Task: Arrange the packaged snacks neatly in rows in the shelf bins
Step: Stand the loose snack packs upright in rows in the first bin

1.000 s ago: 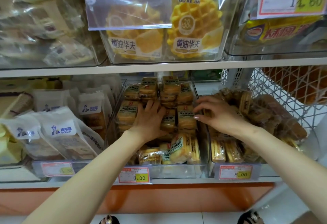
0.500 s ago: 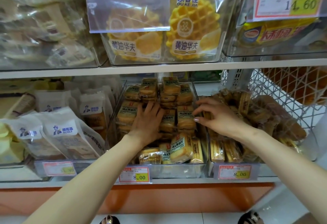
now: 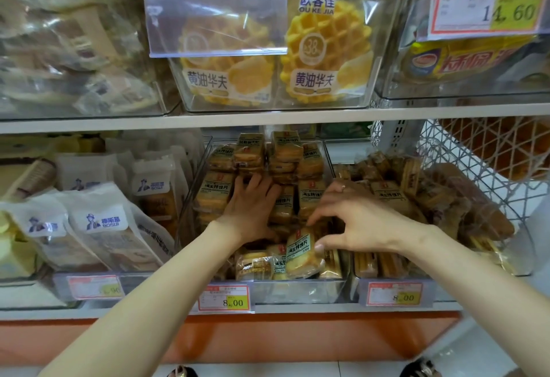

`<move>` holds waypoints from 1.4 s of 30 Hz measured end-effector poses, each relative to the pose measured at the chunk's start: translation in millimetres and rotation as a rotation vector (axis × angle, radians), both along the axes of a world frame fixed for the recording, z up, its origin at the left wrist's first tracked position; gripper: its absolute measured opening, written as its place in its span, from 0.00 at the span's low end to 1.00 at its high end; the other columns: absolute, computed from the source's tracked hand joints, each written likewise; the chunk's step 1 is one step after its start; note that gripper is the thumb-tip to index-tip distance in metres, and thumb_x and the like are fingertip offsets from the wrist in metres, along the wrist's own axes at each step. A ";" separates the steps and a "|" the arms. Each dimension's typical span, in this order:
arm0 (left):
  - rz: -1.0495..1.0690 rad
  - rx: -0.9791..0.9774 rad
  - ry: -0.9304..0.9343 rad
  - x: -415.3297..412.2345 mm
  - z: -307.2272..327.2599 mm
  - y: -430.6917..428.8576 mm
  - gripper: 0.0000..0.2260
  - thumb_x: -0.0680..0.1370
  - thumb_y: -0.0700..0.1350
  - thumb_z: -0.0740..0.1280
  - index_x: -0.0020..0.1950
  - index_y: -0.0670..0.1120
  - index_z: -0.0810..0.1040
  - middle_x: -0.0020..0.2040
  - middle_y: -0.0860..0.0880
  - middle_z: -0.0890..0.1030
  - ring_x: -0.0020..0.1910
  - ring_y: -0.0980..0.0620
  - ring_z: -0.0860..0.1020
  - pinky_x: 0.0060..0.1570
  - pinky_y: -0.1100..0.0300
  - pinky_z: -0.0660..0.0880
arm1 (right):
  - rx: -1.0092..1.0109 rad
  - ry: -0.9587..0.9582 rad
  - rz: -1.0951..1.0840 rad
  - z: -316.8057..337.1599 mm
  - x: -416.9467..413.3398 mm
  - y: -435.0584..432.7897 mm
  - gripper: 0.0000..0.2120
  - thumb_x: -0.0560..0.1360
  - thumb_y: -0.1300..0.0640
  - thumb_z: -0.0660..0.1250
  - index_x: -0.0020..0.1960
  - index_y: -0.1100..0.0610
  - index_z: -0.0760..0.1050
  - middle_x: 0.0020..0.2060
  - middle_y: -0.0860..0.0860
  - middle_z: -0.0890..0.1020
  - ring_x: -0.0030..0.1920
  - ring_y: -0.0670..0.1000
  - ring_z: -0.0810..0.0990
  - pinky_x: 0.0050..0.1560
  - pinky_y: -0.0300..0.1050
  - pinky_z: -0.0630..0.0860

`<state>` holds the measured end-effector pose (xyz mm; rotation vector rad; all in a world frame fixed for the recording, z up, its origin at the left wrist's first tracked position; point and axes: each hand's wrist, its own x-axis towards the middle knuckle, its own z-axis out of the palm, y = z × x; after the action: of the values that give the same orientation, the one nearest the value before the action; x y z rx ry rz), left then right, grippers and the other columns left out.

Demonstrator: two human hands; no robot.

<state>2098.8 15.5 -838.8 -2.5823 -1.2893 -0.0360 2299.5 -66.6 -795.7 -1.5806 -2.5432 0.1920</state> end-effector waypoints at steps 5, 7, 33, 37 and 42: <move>-0.013 0.088 -0.040 2.0 -6.9 -5.0 0.33 0.70 0.62 0.67 0.69 0.48 0.62 0.67 0.49 0.65 0.67 0.47 0.59 0.64 0.49 0.54 | -0.056 -0.142 0.012 0.1 -7.7 -3.5 0.29 0.65 0.29 0.64 0.63 0.40 0.71 0.65 0.40 0.71 0.69 0.47 0.57 0.71 0.49 0.51; -0.023 0.039 -0.079 1.3 -4.8 -3.9 0.33 0.70 0.62 0.67 0.69 0.49 0.62 0.67 0.49 0.64 0.67 0.48 0.59 0.64 0.50 0.55 | -0.071 -0.161 0.011 1.2 -9.8 -4.2 0.33 0.62 0.27 0.64 0.63 0.40 0.71 0.64 0.41 0.71 0.69 0.49 0.57 0.69 0.49 0.52; 0.039 0.047 -0.269 -93.0 26.9 -22.3 0.28 0.64 0.43 0.78 0.62 0.41 0.76 0.57 0.38 0.79 0.54 0.35 0.78 0.46 0.46 0.77 | -0.050 0.361 -0.175 -4.2 -34.9 44.5 0.18 0.70 0.51 0.72 0.58 0.50 0.74 0.62 0.45 0.70 0.64 0.47 0.67 0.57 0.38 0.60; 0.012 0.172 -0.207 -95.9 23.9 -22.9 0.28 0.57 0.44 0.81 0.56 0.41 0.79 0.48 0.41 0.82 0.42 0.40 0.81 0.38 0.50 0.78 | -0.015 0.257 -0.204 -6.5 -45.0 50.0 0.16 0.71 0.52 0.72 0.57 0.50 0.74 0.61 0.45 0.71 0.60 0.48 0.70 0.58 0.40 0.65; 0.049 0.209 -0.228 -94.5 21.3 -18.7 0.25 0.60 0.44 0.80 0.55 0.41 0.80 0.46 0.41 0.83 0.41 0.40 0.82 0.42 0.49 0.78 | -0.096 0.206 -0.216 -5.3 -45.9 46.5 0.19 0.67 0.49 0.75 0.54 0.47 0.72 0.62 0.44 0.70 0.60 0.50 0.72 0.58 0.44 0.71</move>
<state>2004.3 -3.1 -817.4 -2.4201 -1.3438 -0.4432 2253.6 -20.1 -801.0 -1.7552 -2.2226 0.4334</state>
